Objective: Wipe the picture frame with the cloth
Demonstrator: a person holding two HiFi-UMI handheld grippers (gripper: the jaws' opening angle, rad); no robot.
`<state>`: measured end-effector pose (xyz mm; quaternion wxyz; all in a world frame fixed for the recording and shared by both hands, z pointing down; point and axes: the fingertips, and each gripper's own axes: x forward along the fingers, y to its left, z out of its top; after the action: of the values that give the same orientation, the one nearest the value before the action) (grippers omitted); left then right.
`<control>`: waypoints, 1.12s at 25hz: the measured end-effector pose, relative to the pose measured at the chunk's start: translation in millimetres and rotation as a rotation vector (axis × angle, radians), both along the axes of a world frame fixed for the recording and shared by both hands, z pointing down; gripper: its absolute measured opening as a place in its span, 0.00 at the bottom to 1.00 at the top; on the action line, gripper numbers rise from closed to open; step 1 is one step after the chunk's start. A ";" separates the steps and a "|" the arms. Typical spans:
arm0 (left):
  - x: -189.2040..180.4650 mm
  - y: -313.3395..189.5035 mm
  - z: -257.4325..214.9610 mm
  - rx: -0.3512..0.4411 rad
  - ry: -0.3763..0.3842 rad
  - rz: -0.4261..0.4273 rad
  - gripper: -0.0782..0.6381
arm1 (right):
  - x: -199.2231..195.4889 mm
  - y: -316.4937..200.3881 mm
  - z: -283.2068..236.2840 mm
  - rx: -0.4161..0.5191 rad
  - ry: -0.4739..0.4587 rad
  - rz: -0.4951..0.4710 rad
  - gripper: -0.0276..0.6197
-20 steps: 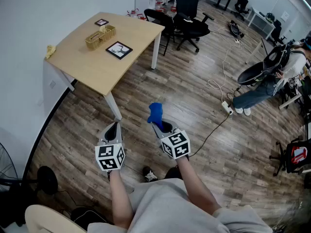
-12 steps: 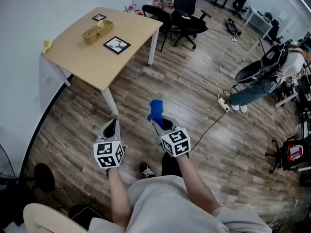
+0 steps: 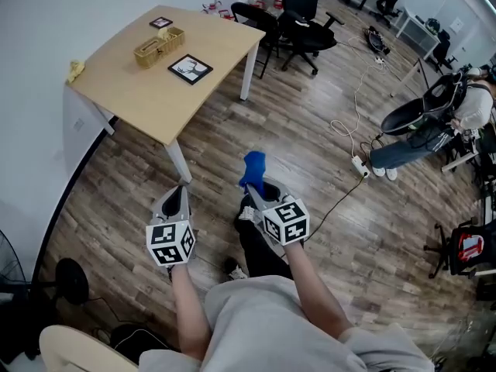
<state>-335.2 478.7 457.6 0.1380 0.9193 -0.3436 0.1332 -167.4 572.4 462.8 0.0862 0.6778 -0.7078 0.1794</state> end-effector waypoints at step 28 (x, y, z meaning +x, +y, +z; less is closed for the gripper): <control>159.5 -303.5 4.9 -0.001 -0.132 -0.054 0.18 | 192.2 -298.6 17.1 0.022 -0.106 0.001 0.12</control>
<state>-175.7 175.2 462.6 0.1189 0.8989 -0.3766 0.1900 24.7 273.9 479.9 0.0410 0.6686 -0.7130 0.2073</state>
